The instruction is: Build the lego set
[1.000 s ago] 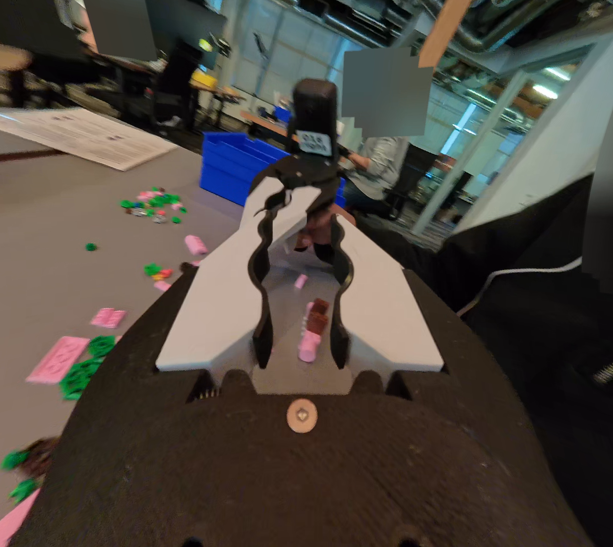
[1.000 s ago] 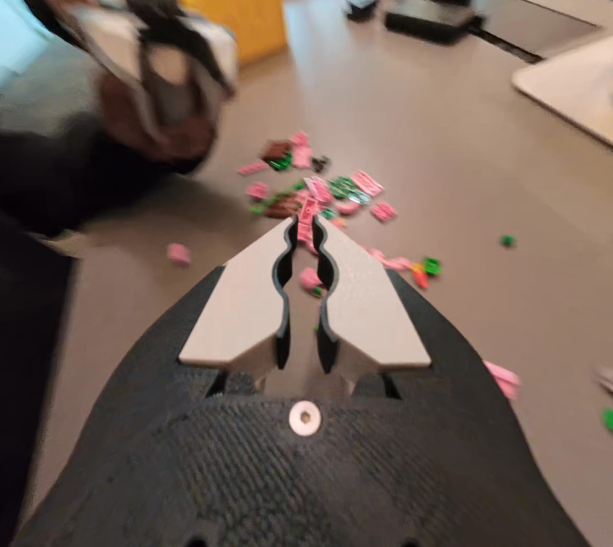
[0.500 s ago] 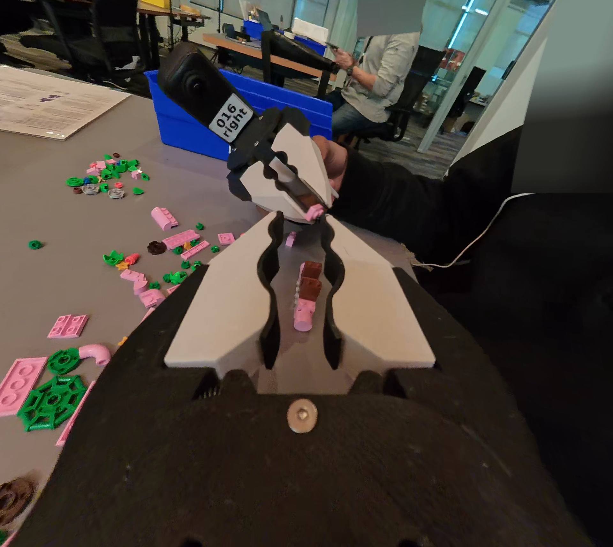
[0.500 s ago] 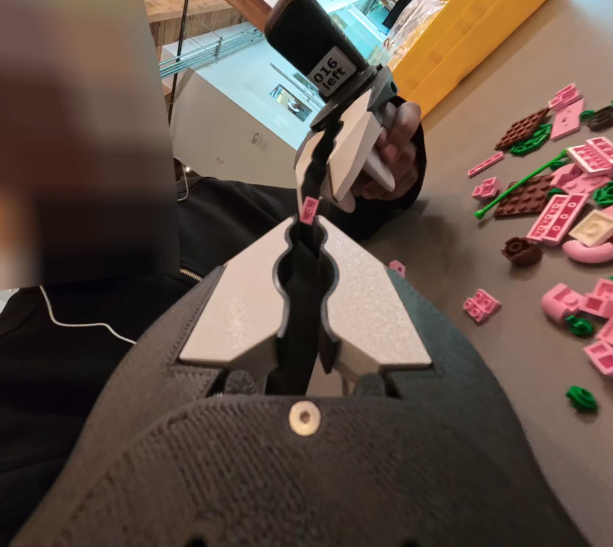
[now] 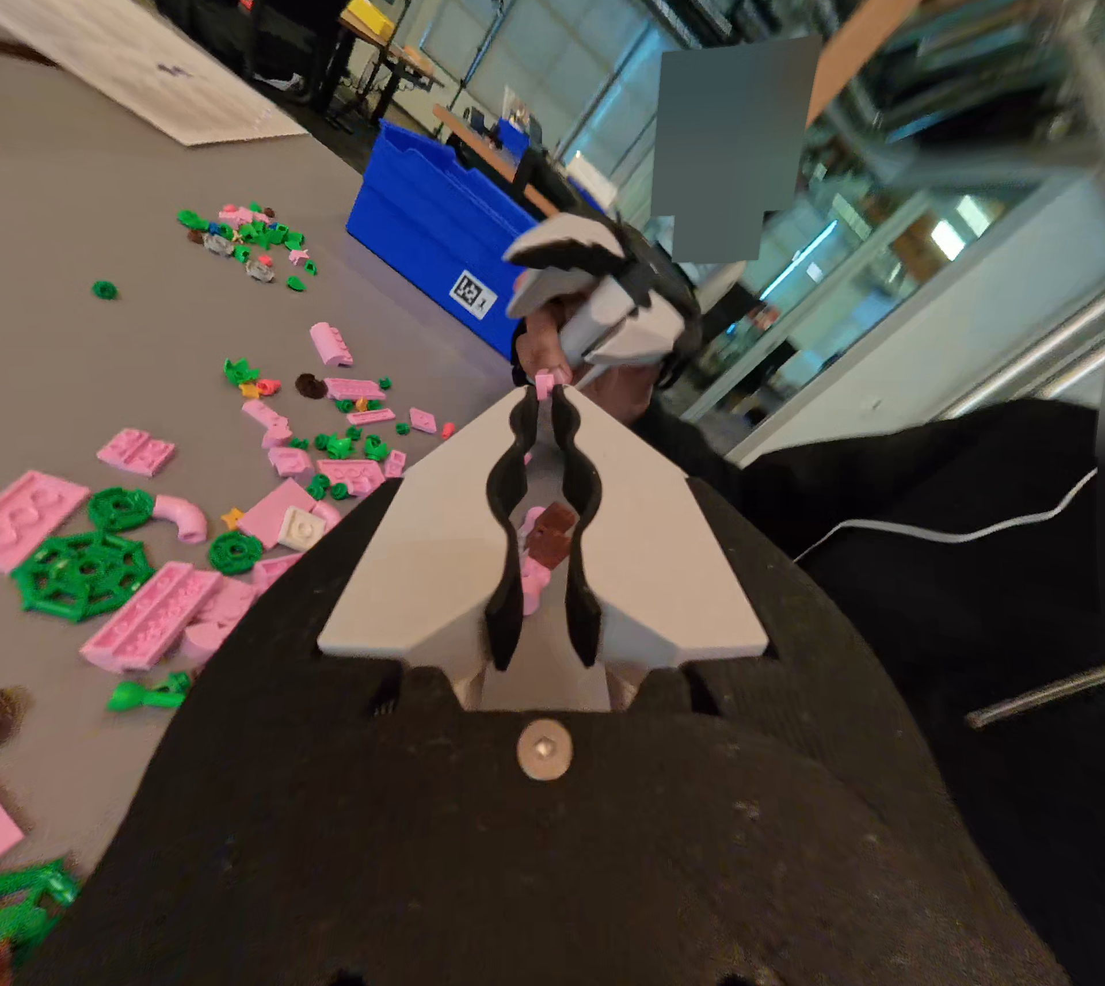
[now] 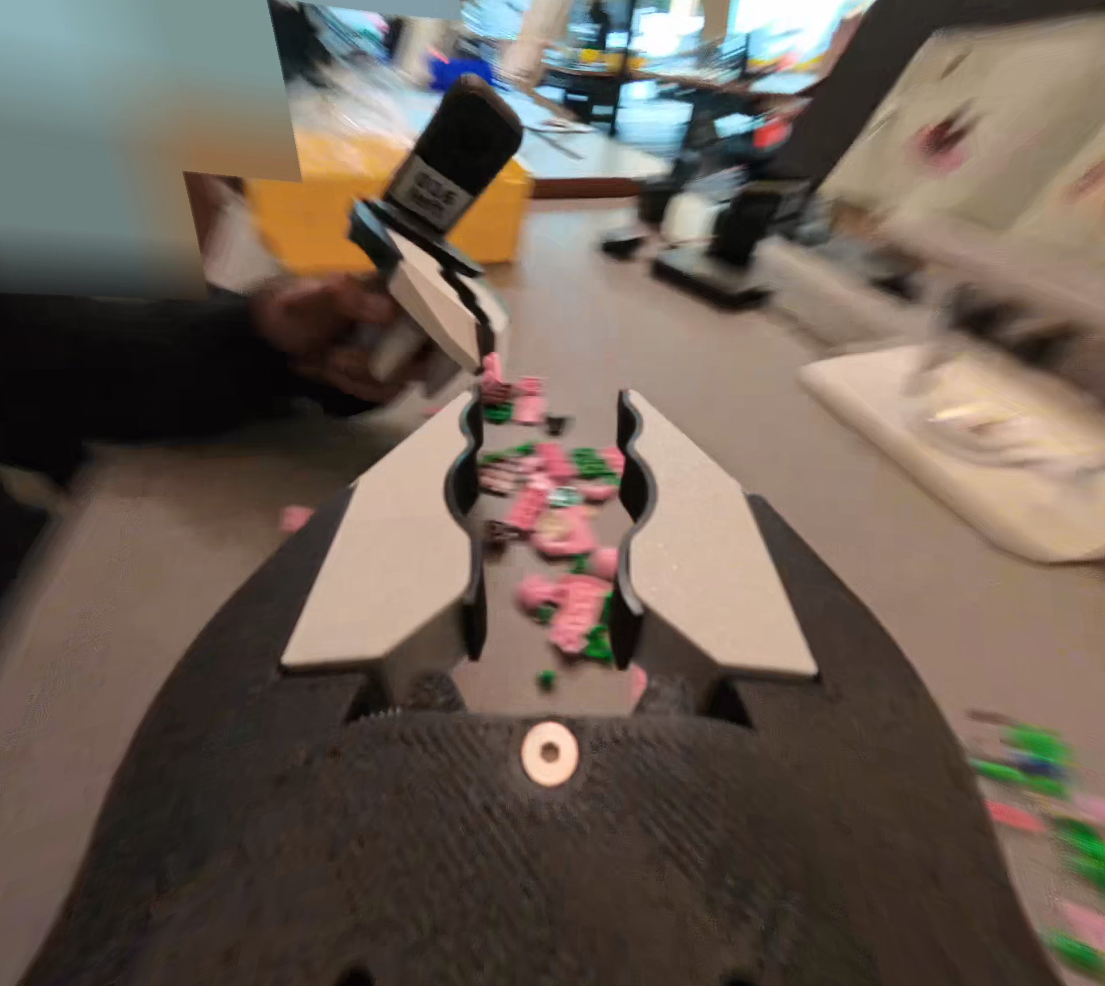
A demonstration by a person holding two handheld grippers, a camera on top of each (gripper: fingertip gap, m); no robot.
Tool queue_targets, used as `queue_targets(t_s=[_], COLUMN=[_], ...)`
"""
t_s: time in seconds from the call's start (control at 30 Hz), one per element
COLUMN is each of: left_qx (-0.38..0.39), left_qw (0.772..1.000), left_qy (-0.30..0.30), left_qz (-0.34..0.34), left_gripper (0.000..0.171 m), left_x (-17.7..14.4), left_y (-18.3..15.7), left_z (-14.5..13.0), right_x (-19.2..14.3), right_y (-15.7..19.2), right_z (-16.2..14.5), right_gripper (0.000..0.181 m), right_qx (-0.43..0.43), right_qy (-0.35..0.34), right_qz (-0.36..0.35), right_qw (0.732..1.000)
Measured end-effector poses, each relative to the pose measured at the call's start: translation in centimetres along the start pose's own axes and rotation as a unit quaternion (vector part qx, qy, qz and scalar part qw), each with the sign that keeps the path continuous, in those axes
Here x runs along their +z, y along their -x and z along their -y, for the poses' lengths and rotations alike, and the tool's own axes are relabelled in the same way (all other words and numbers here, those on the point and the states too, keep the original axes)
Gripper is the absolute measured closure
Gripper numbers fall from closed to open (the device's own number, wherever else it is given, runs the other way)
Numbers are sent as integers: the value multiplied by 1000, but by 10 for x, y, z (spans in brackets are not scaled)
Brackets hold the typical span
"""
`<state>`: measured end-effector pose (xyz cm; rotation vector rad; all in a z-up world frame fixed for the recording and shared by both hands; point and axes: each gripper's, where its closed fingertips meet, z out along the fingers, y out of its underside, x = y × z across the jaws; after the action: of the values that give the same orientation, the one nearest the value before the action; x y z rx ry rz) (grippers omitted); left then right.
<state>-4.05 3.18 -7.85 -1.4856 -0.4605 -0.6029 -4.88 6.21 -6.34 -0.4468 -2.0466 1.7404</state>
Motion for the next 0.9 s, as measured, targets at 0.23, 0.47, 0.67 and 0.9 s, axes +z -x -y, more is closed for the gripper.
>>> queue_targets(t_s=[0.23,0.47,0.67,0.9], left_qx=[-70,-59,-53,-21], left_qw=[997,998,997,998], left_qy=[-5,27,45,46], left_qz=[-28,-26,-26,-29], left_gripper=[170,170,170,161], left_x=[-1,5,8,6], left_y=[2,0,-1,-5], left_z=[-1,-12,-18,-15], right_x=[18,22,26,25], right_y=[35,28,32,32], right_z=[4,-15,-23,-22], right_gripper=[166,162,172,175], right_qx=[-309,-260,-269,-253], right_qy=[-2,38,60,62], right_qz=[-114,-90,-77,-72], right_qw=[944,961,958,963])
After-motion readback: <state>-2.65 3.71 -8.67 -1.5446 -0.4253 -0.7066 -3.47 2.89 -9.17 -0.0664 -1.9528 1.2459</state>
